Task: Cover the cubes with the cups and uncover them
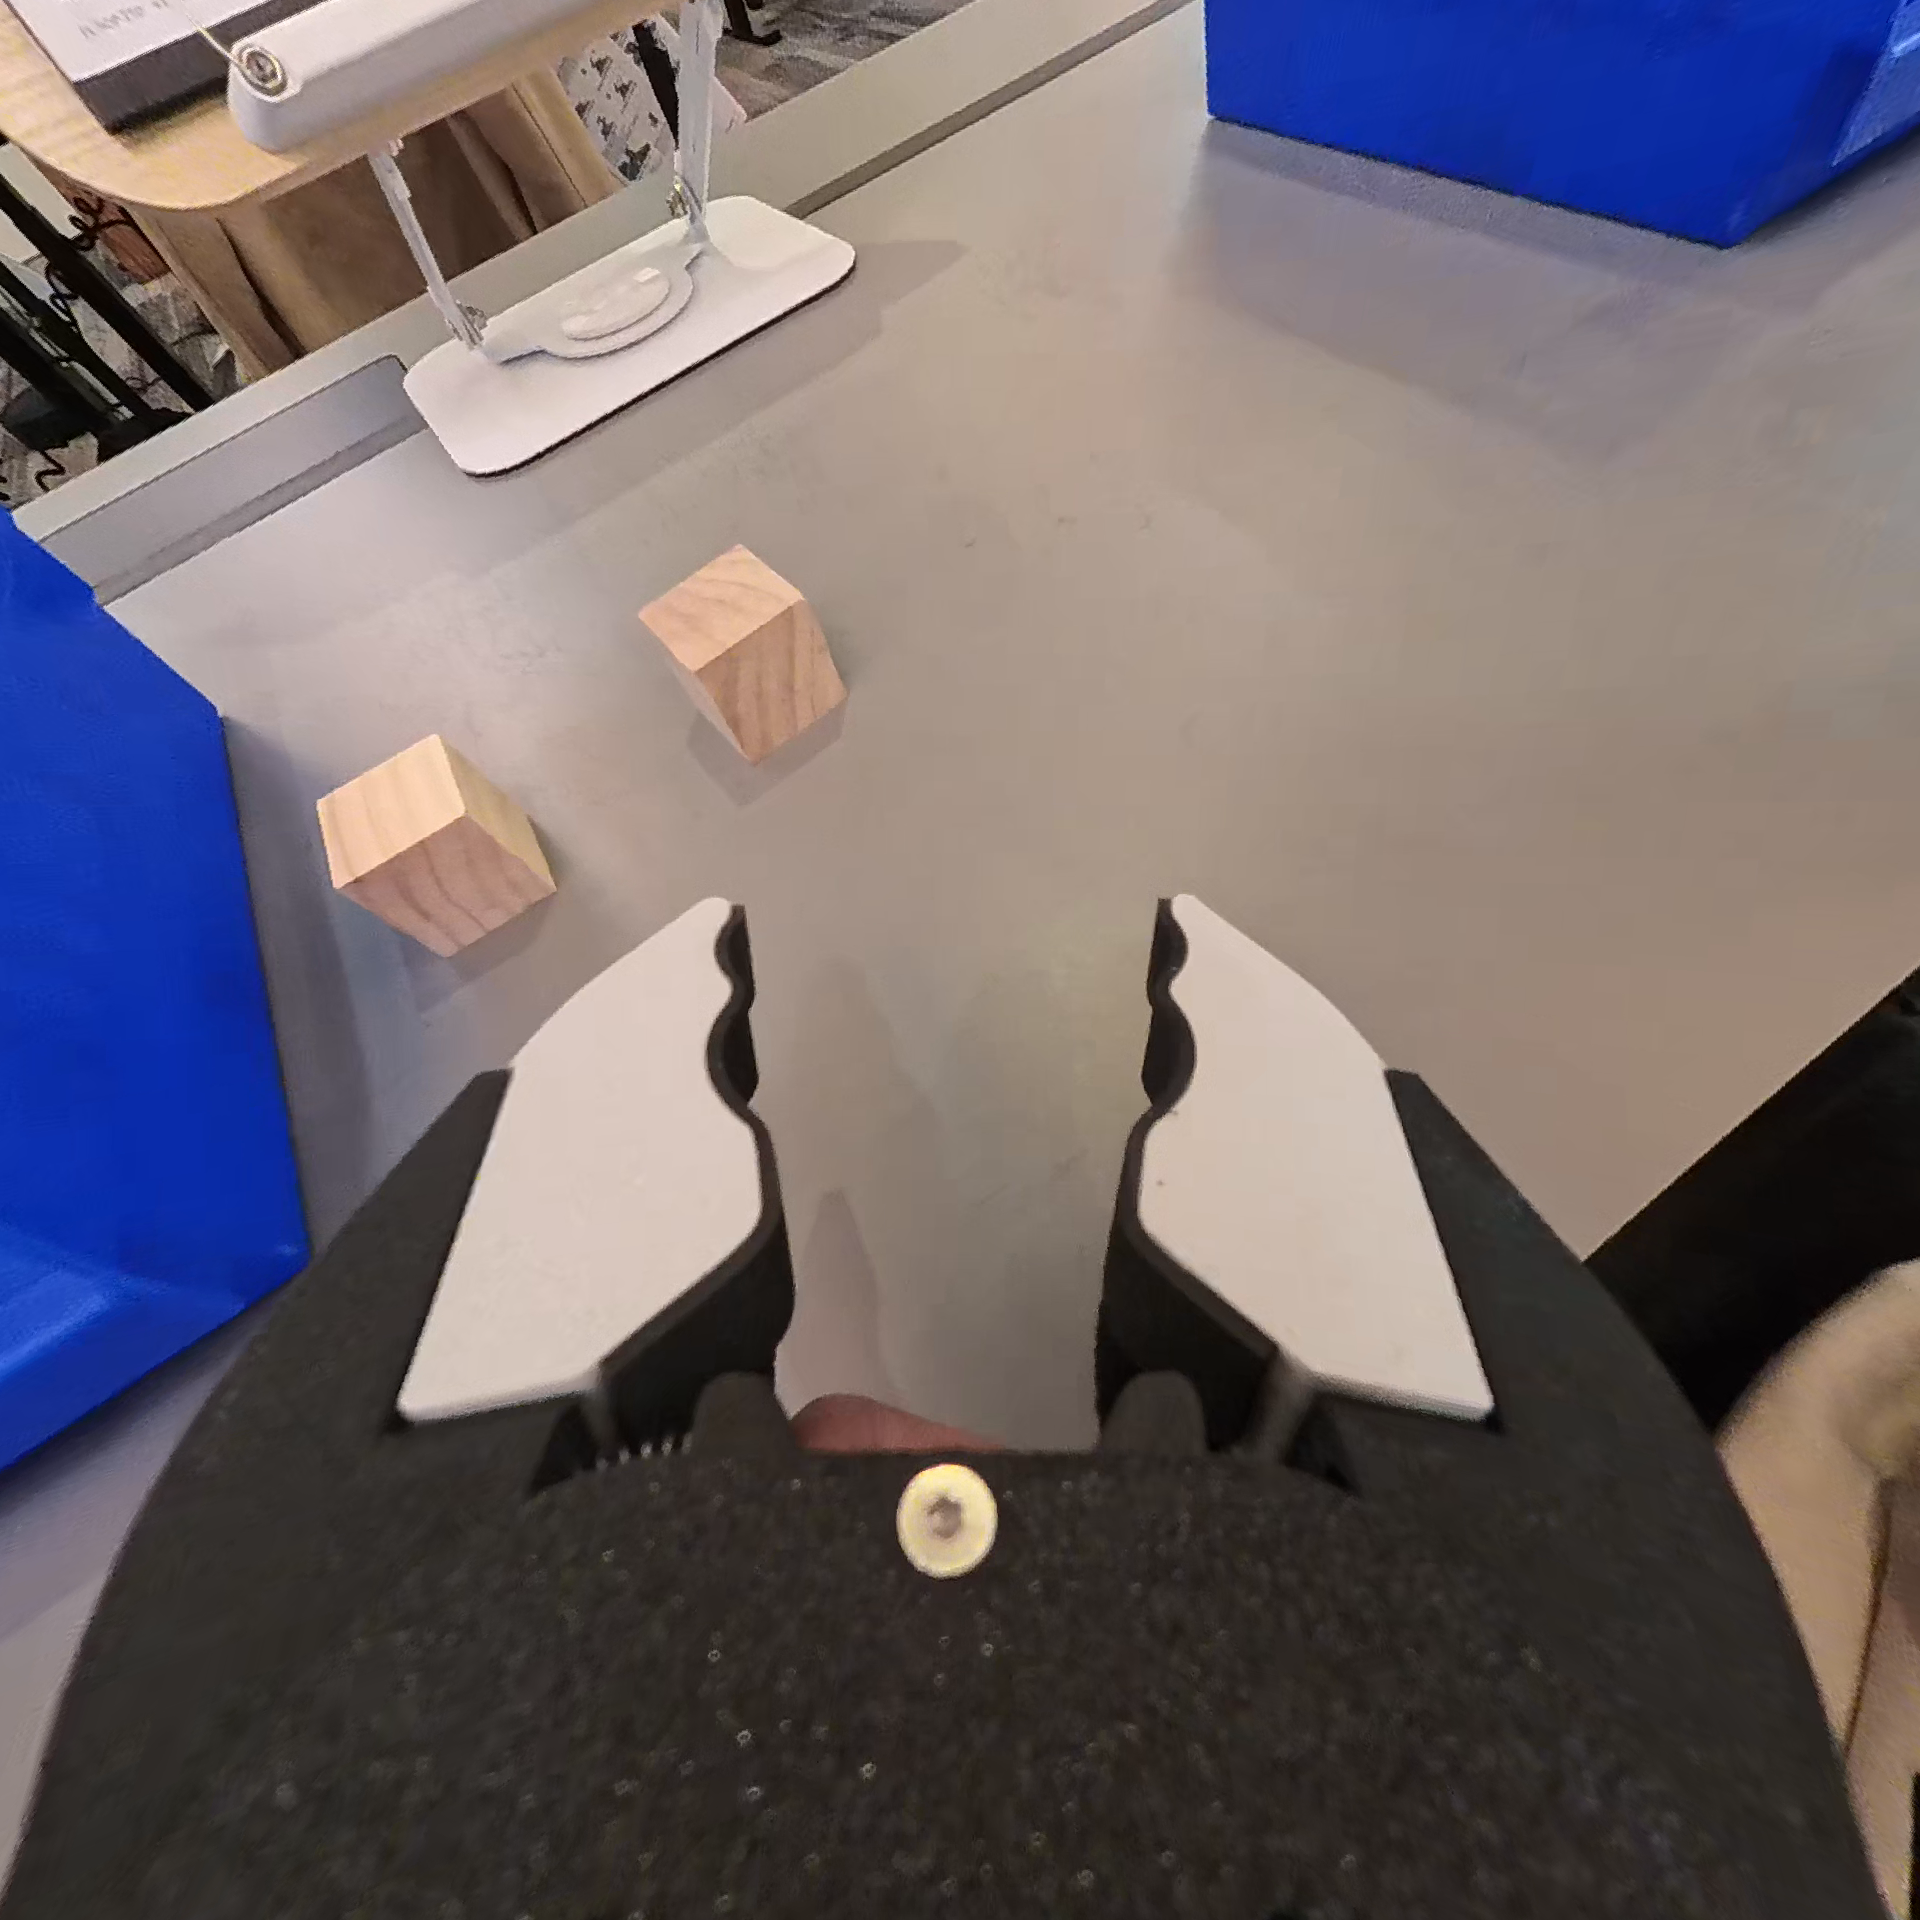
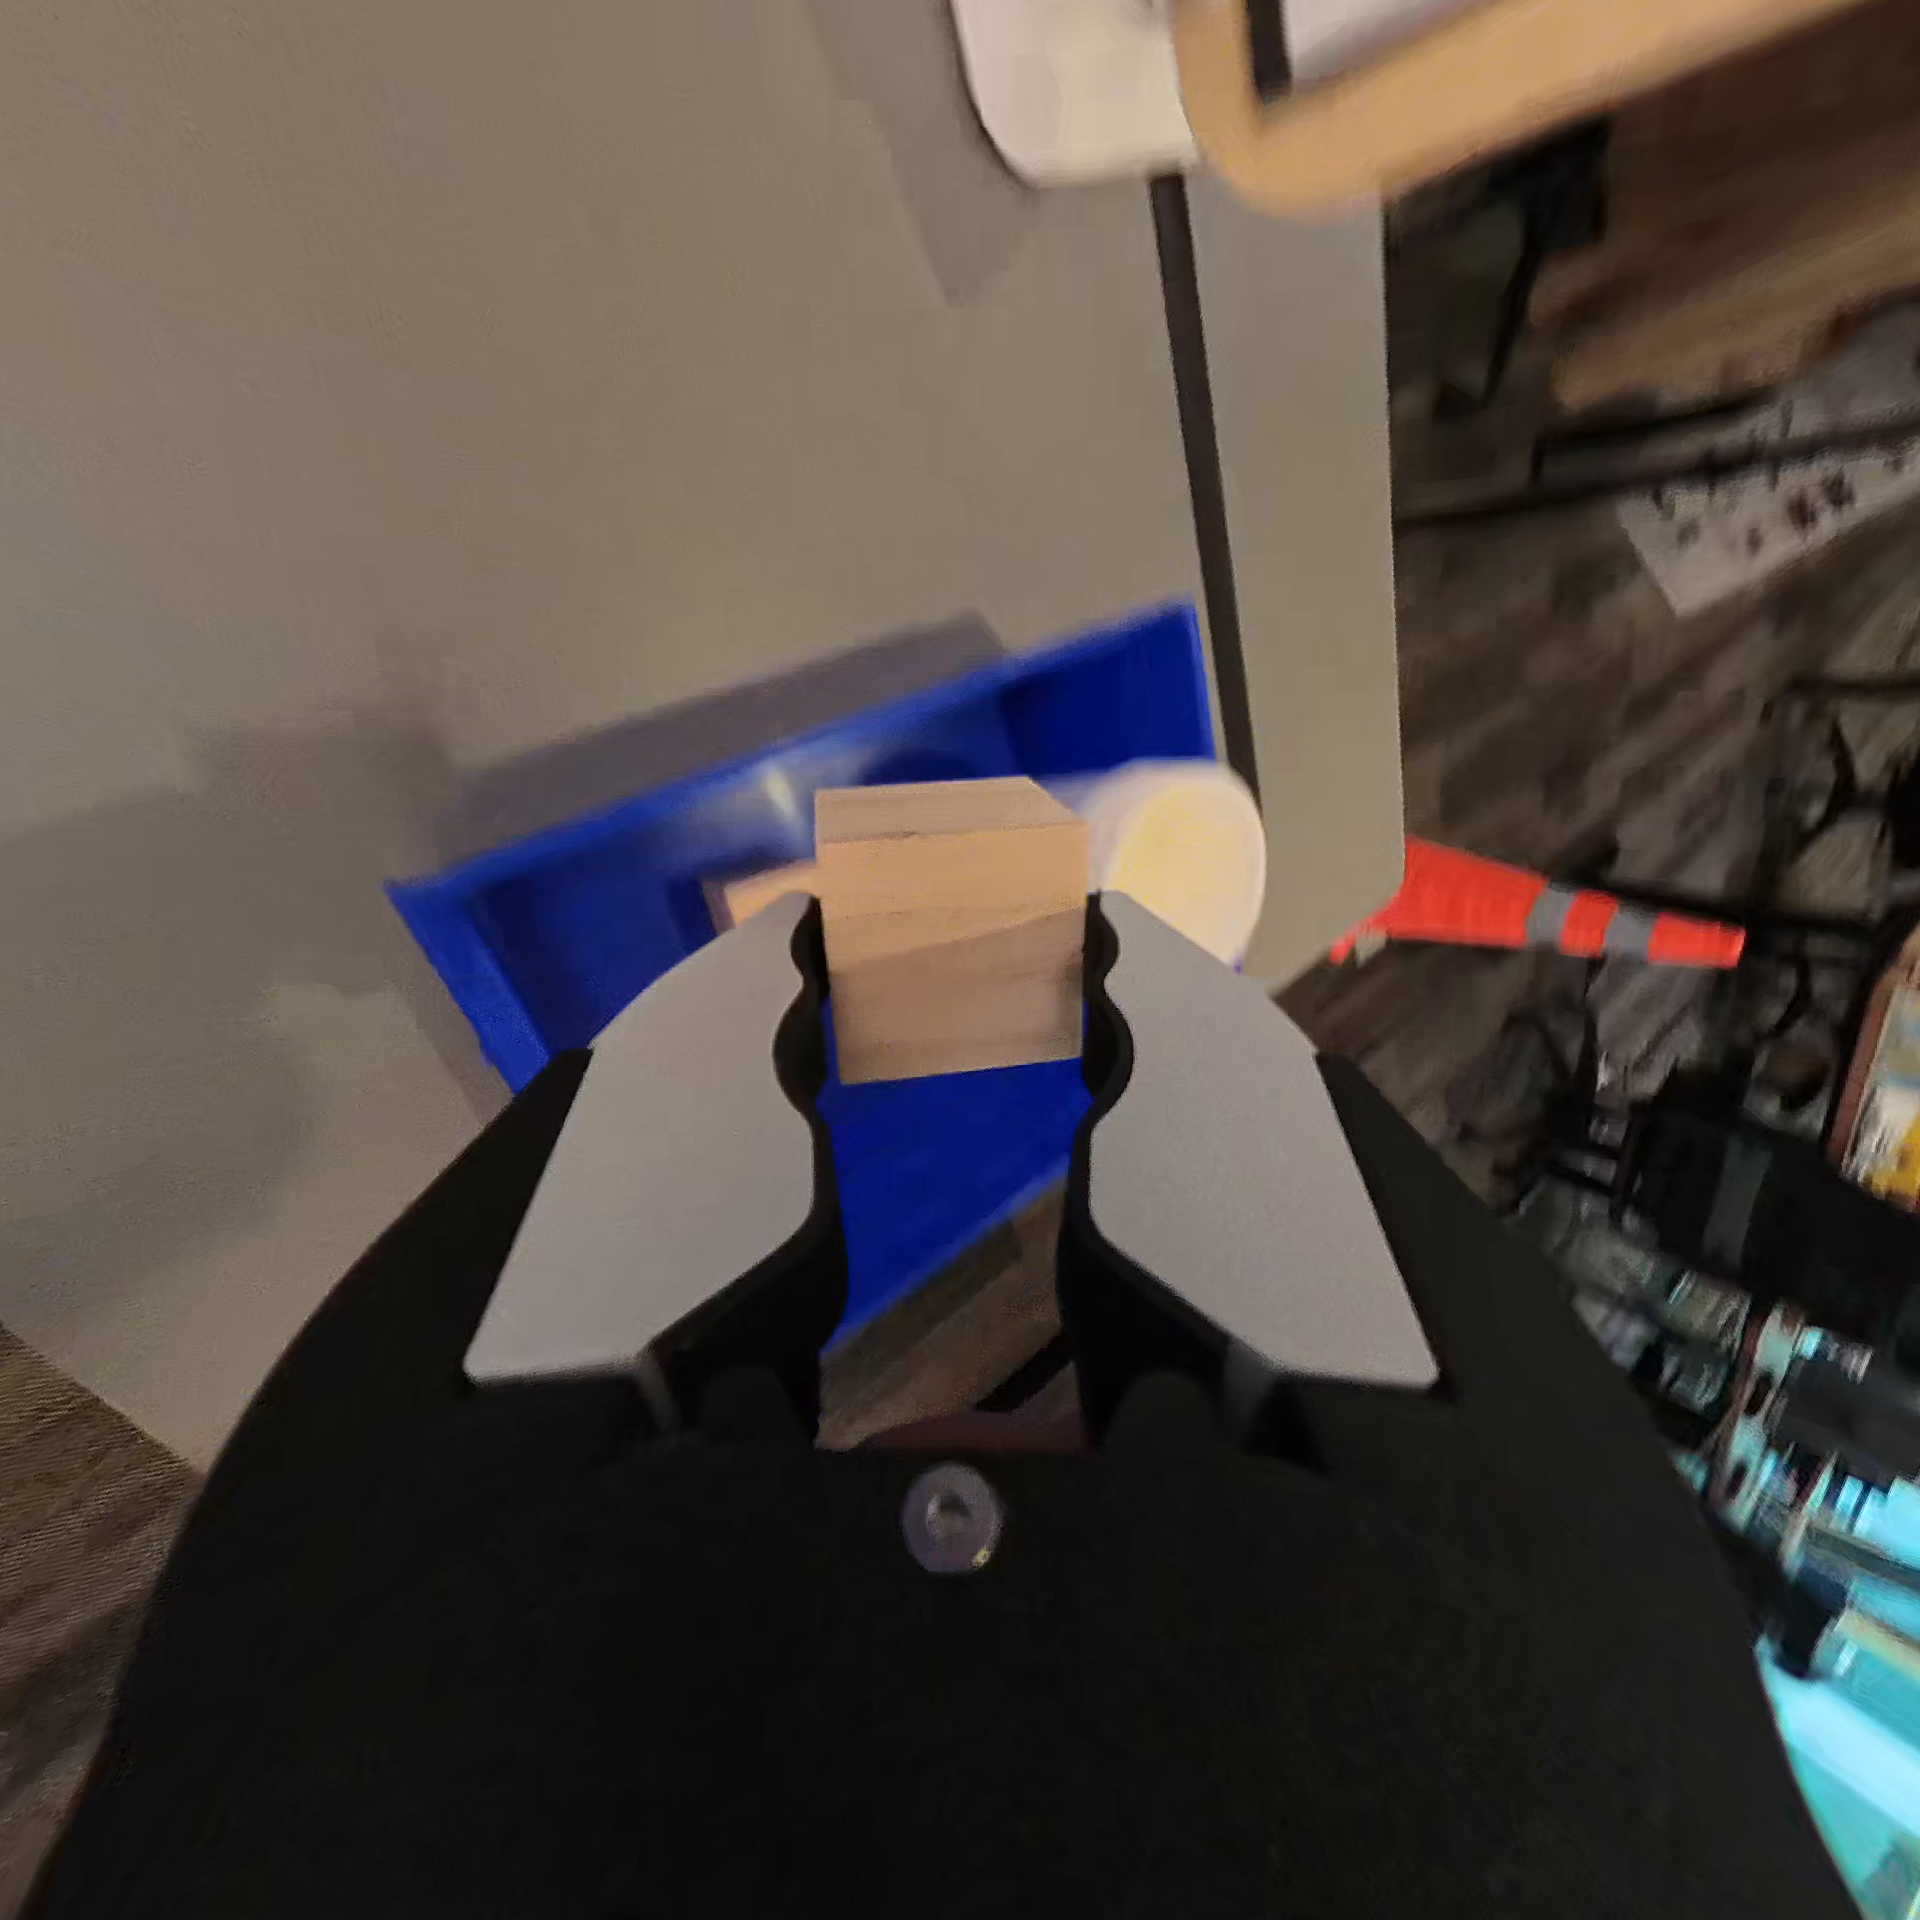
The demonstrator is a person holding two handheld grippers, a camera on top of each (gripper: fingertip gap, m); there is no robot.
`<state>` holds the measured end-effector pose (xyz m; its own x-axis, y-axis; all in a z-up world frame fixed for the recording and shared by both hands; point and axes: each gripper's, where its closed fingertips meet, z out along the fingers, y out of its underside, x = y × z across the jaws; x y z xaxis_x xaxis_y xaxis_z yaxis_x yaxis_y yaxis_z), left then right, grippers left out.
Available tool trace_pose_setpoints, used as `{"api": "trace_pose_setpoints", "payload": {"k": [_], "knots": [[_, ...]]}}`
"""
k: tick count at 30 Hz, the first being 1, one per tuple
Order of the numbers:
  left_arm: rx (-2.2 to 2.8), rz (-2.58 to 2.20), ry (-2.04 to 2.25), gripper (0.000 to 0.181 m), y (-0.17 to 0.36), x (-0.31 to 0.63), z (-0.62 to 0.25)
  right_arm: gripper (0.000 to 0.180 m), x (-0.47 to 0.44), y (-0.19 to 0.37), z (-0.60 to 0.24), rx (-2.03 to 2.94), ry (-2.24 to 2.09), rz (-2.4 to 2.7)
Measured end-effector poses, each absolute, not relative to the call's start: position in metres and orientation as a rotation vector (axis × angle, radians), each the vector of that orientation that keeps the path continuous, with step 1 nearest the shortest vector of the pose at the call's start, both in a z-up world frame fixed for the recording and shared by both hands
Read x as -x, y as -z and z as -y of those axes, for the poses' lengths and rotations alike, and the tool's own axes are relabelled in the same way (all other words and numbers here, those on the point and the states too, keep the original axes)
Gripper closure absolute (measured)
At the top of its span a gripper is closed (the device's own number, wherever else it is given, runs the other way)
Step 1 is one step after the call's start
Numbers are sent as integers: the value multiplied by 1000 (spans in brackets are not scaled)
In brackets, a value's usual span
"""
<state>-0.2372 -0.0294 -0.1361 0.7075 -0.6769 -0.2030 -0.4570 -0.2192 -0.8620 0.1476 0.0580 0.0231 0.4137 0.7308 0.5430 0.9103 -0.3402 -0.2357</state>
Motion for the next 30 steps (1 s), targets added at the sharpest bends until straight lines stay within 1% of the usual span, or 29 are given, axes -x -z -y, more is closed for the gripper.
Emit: {"api": "trace_pose_setpoints", "payload": {"k": [3,7,11,16,19,24,25,26,27,29,30], "knots": [[1865,-899,267,108,137,234,31,133,-218,-7,-53,2330,463,1232],[1865,-916,261,108,139,229,32,133,-277,59,-51,2594,426,1080],[1864,-930,259,108,141,226,34,133,-288,121,-59,2793,363,850],[1870,-934,257,108,143,228,35,133,-287,165,-60,2941,380,673],[1875,-931,256,108,144,230,35,133,-289,176,-61,2970,367,531],[1873,-924,256,108,142,231,34,132,-278,184,-59,2979,174,370],[1874,-927,257,108,143,231,35,132,-279,186,-57,2991,162,349],[1877,-931,255,108,143,231,35,126,-279,186,-55,2999,148,347],[1877,-932,252,108,144,230,35,119,-279,182,-55,2984,146,354],[1875,-931,251,108,144,231,35,119,-275,158,-60,2872,167,373],[1874,-928,250,108,143,231,35,119,-270,137,-64,2774,185,376]]}}
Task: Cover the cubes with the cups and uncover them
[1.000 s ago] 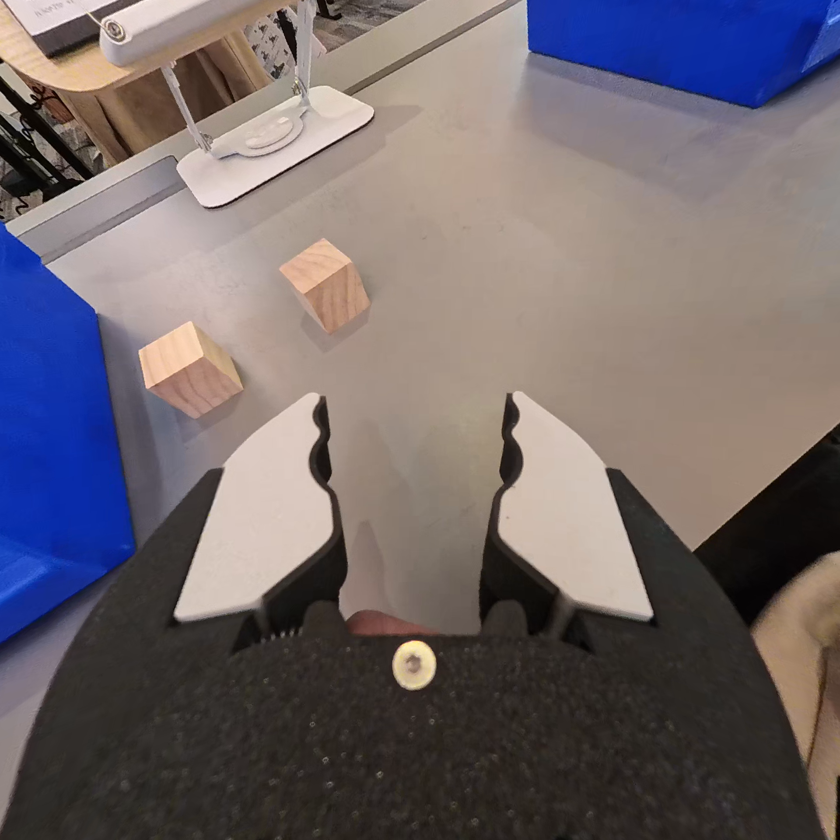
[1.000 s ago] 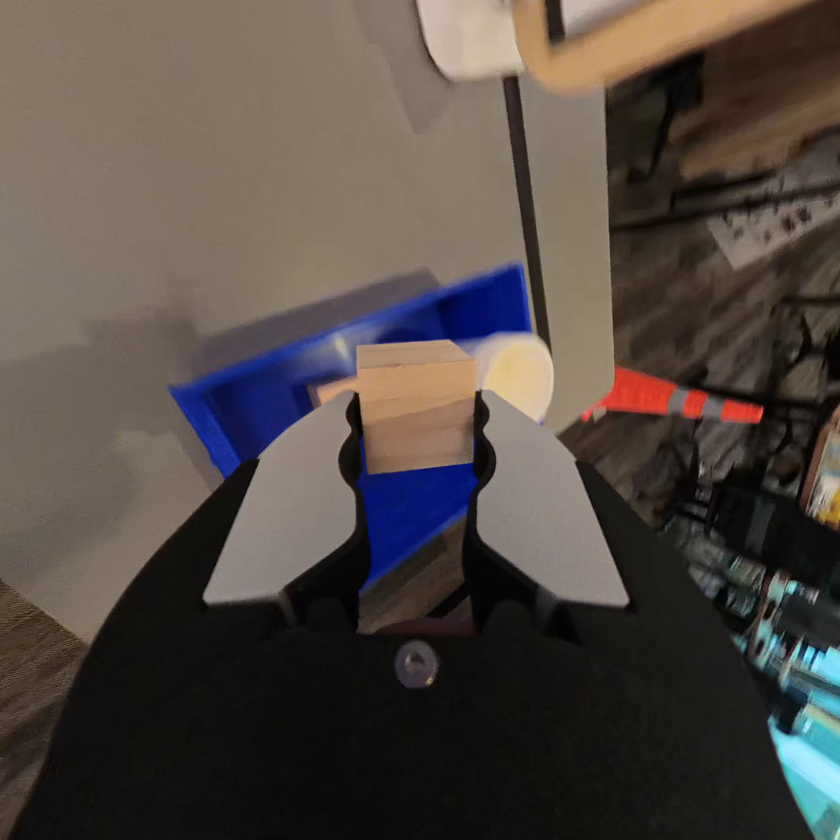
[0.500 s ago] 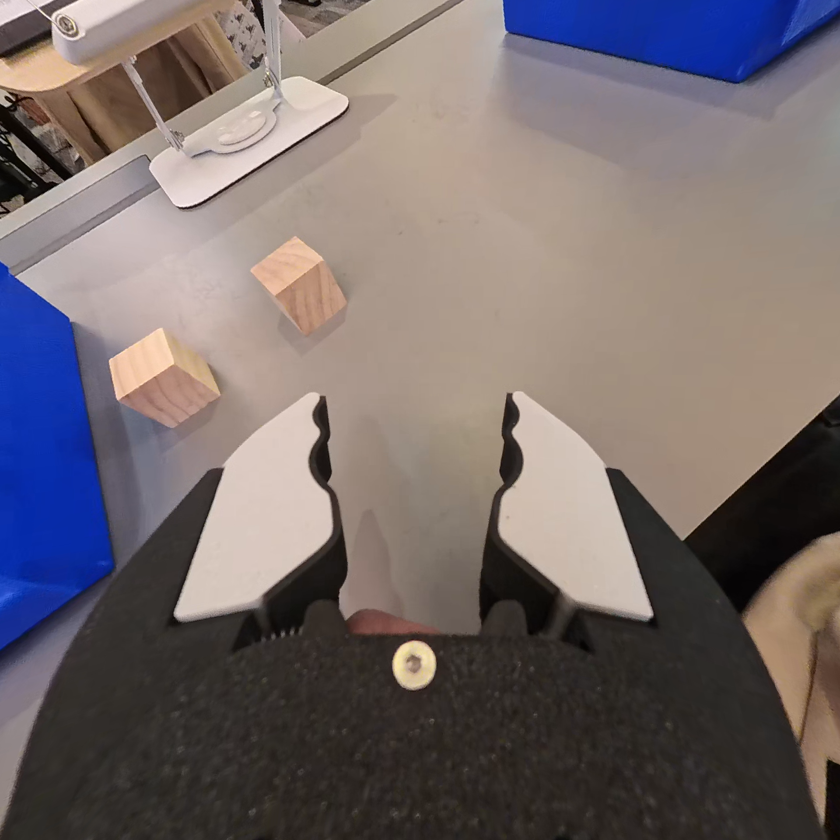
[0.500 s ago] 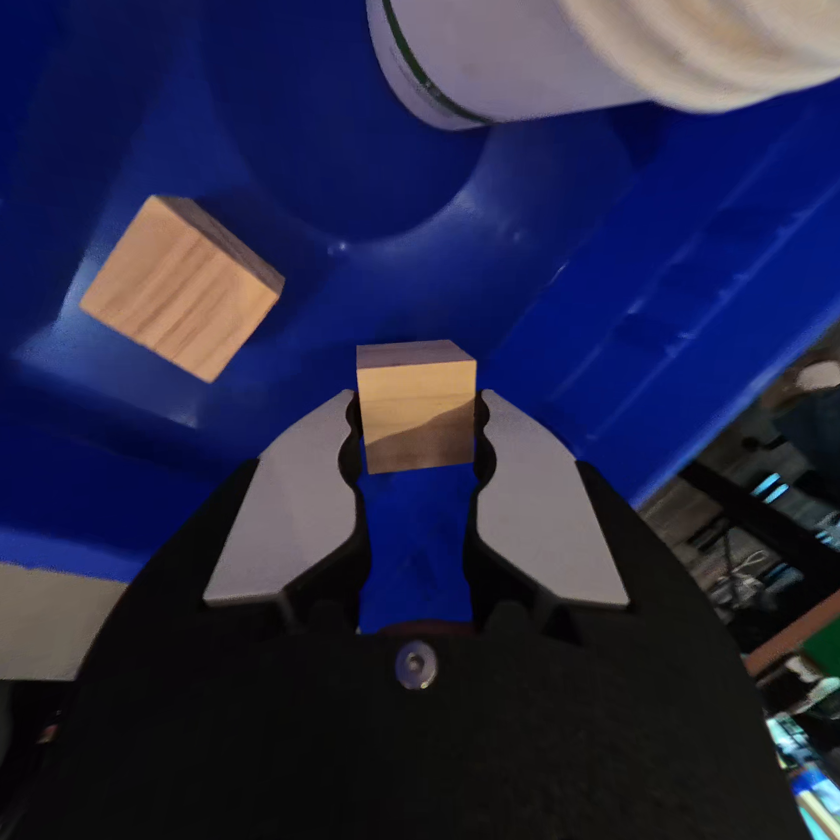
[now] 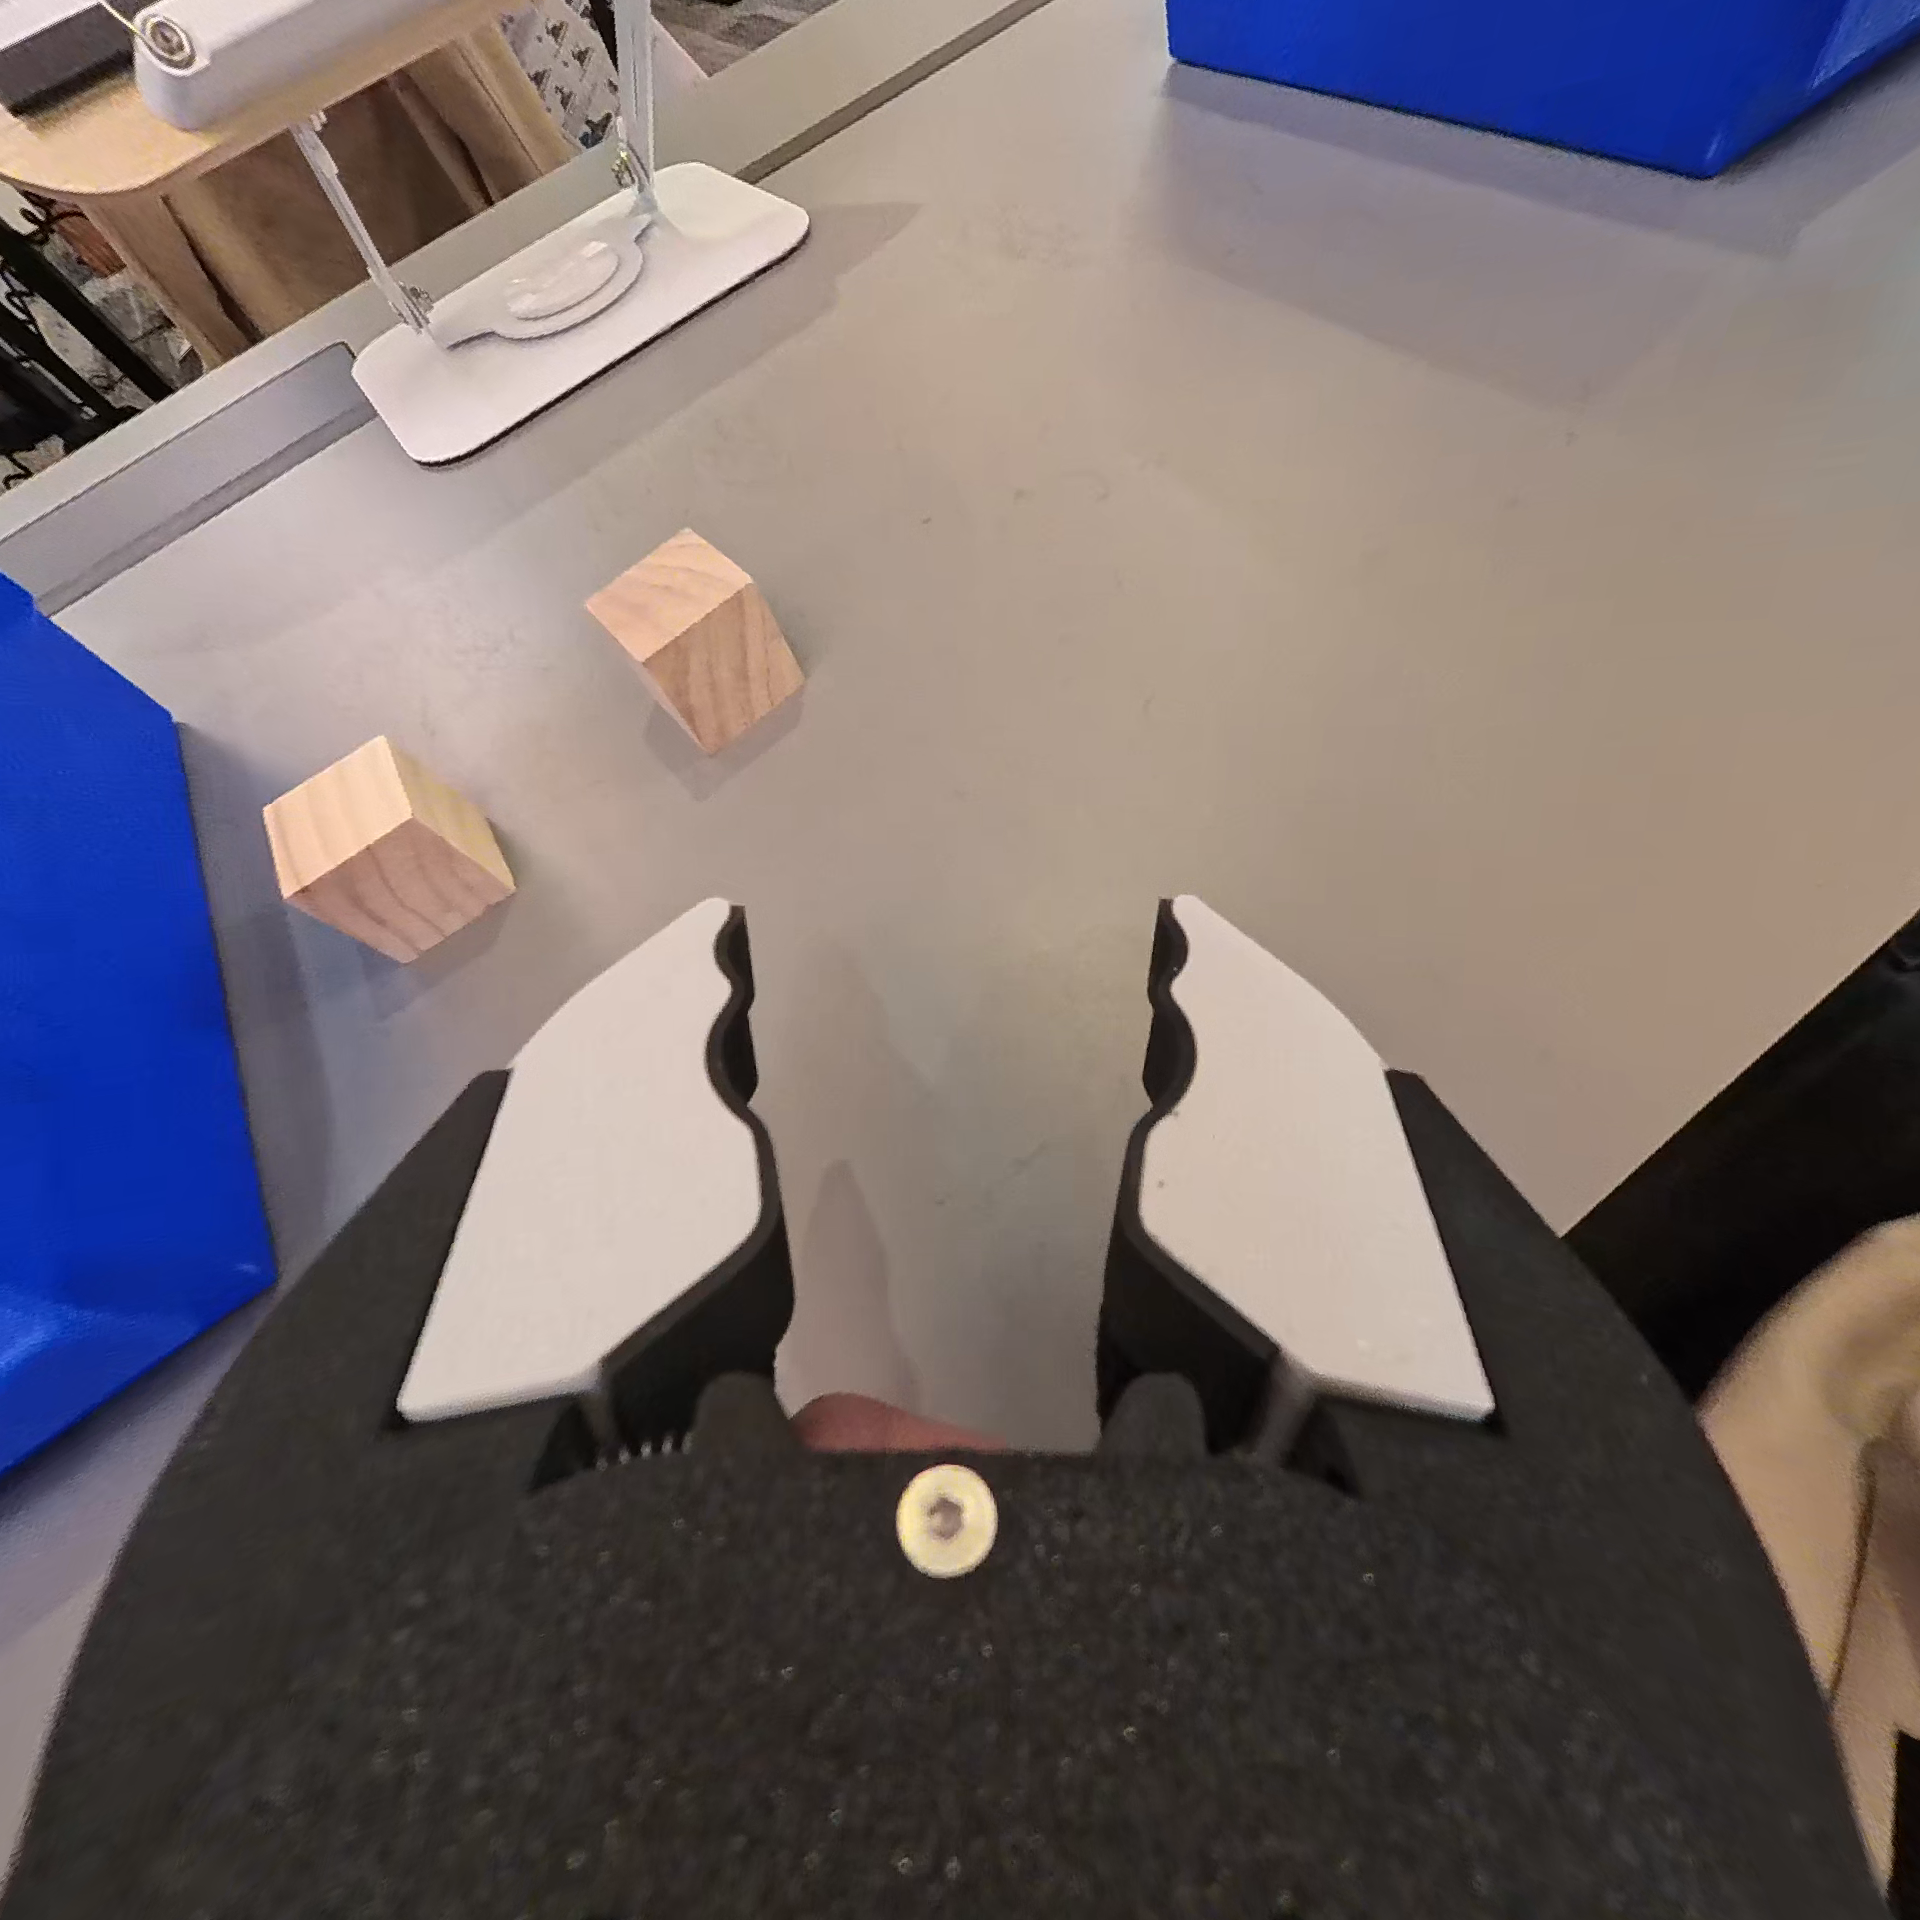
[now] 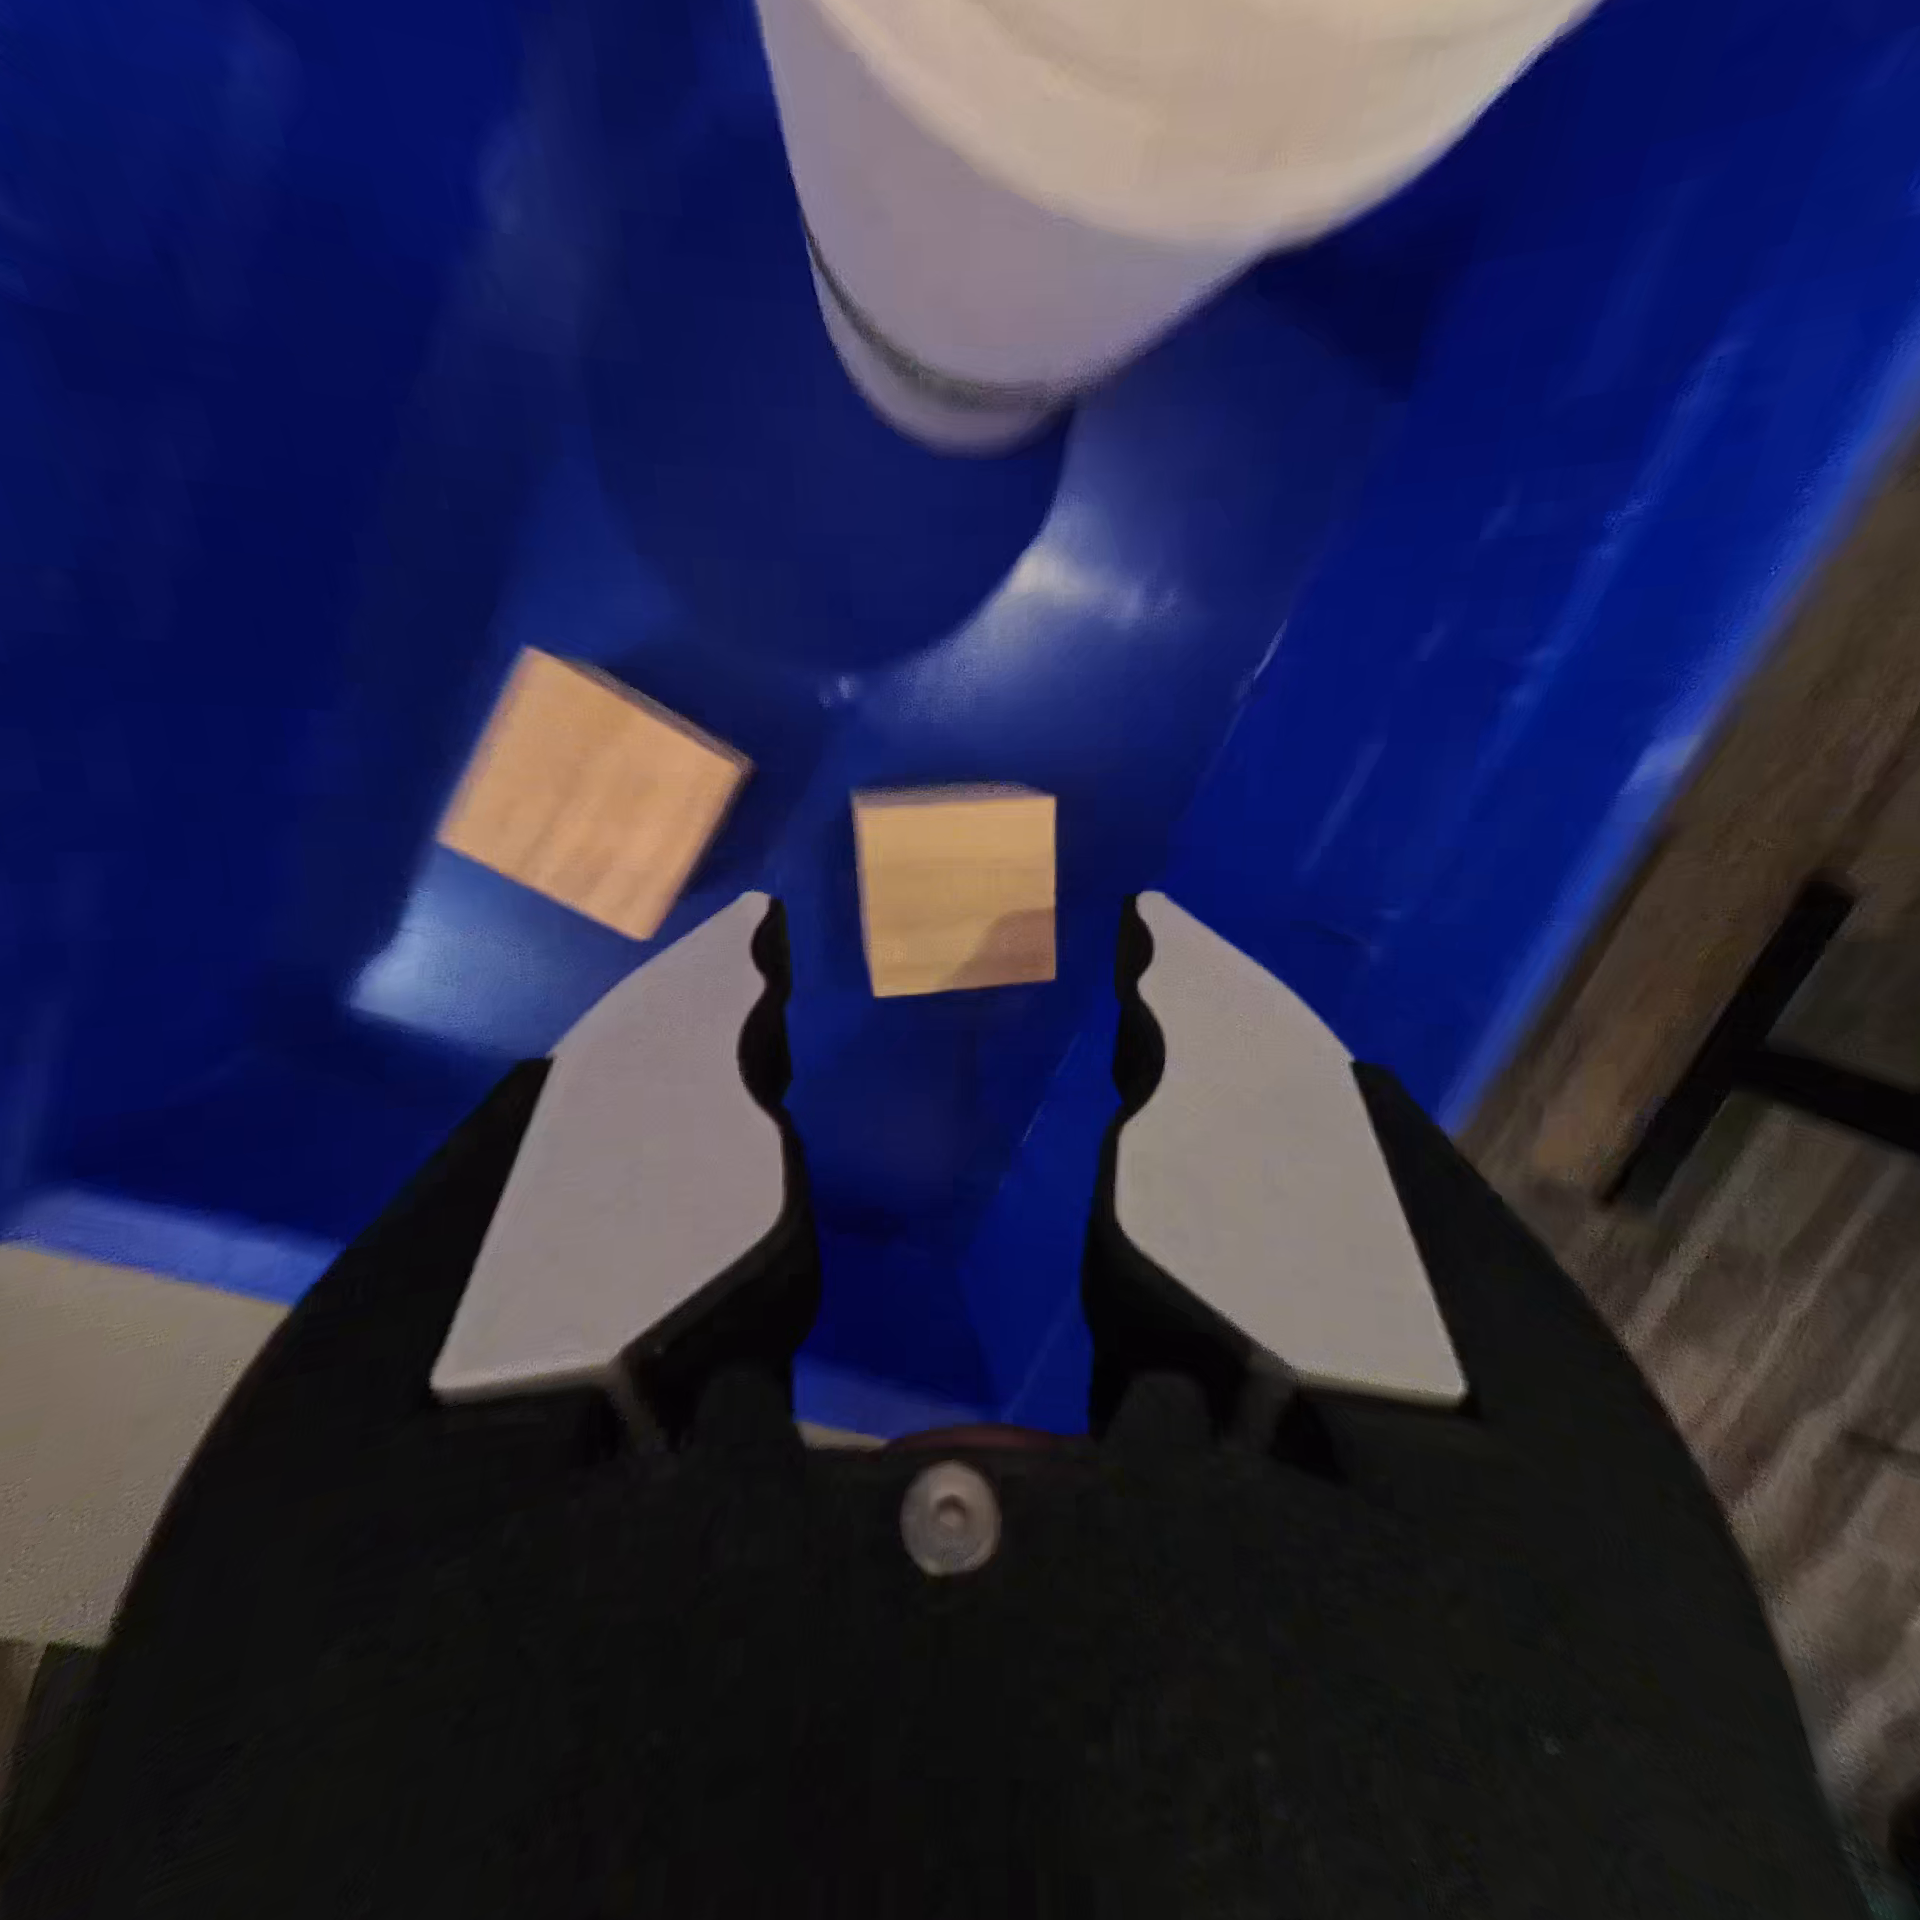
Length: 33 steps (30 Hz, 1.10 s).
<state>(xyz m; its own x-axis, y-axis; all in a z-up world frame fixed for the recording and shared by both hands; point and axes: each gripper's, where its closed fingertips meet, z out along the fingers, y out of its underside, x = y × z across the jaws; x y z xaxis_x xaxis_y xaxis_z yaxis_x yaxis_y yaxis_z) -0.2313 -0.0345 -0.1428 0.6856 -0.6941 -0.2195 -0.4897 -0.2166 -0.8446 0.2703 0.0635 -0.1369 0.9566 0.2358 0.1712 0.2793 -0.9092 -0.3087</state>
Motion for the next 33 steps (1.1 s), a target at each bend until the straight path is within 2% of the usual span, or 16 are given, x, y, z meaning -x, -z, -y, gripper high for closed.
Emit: {"api": "trace_pose_setpoints", "payload": {"k": [4,7,9,12,15,17,28,30,31,33], "knots": [[1863,-875,242,107,136,239,28,115,-186,31,-53,2212,13,409],[1871,-792,253,106,131,249,19,117,-103,-7,-15,1890,-115,420],[1886,-746,271,106,130,254,16,118,-55,3,6,1771,-142,432],[1899,-709,286,105,131,258,13,117,1,52,30,1726,-158,467],[1915,-708,269,105,138,259,11,116,40,101,49,1780,-197,546],[1928,-703,267,105,143,255,7,121,51,115,55,1784,-211,556],[2185,-528,158,95,164,207,-112,124,64,104,72,1775,-381,538],[2283,-512,176,102,178,205,-124,124,61,102,73,1774,-387,532],[2329,-543,240,122,184,199,-123,125,59,101,74,1774,-389,528],[2358,-605,325,126,185,189,-120,127,55,101,75,1780,-388,523]]}}
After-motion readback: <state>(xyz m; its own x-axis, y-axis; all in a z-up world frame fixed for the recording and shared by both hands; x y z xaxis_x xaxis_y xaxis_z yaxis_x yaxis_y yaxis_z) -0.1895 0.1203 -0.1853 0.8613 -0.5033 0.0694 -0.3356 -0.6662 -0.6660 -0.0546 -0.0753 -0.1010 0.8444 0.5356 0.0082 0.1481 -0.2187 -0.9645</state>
